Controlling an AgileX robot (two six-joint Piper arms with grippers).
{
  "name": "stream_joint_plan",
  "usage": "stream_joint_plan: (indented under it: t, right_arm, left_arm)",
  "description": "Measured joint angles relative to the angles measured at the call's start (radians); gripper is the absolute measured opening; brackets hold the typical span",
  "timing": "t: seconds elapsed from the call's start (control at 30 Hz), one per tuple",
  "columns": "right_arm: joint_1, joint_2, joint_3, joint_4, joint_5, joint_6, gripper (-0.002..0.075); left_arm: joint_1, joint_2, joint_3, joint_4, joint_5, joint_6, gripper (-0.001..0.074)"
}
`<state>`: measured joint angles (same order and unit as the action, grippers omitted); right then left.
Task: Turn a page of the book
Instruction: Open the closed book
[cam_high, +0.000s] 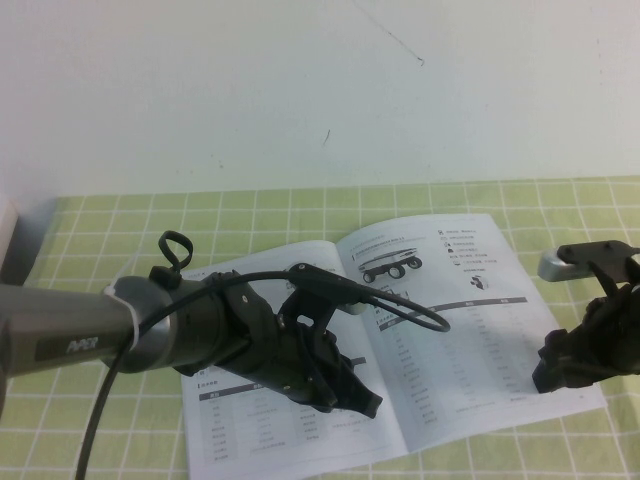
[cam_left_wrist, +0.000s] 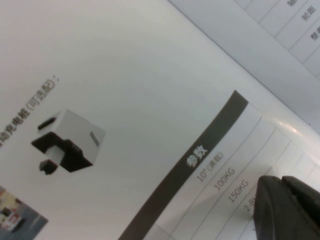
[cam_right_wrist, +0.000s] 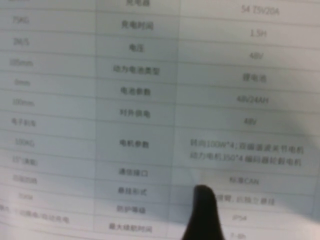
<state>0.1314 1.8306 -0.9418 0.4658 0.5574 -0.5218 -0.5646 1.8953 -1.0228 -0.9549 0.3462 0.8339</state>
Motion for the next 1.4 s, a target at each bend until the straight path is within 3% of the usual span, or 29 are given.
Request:
stream_joint_plan:
  t: [0.3, 0.73, 1.4]
  right_arm:
    - [0.0, 0.01, 0.0, 0.141, 0.01, -0.125, 0.0499]
    - [0.0, 0.013, 0.0, 0.162, 0.016, -0.151, 0.0496]
    - [-0.01, 0.06, -0.008, 0.341, 0.062, -0.328, 0.0491]
  left_arm:
    - [0.0, 0.0, 0.0, 0.0, 0.0, 0.009, -0.0004]
    - [0.0, 0.0, 0.0, -0.005, 0.0, 0.011, -0.0004]
    - [0.0, 0.0, 0.0, -0.017, 0.0, 0.013, -0.0004]
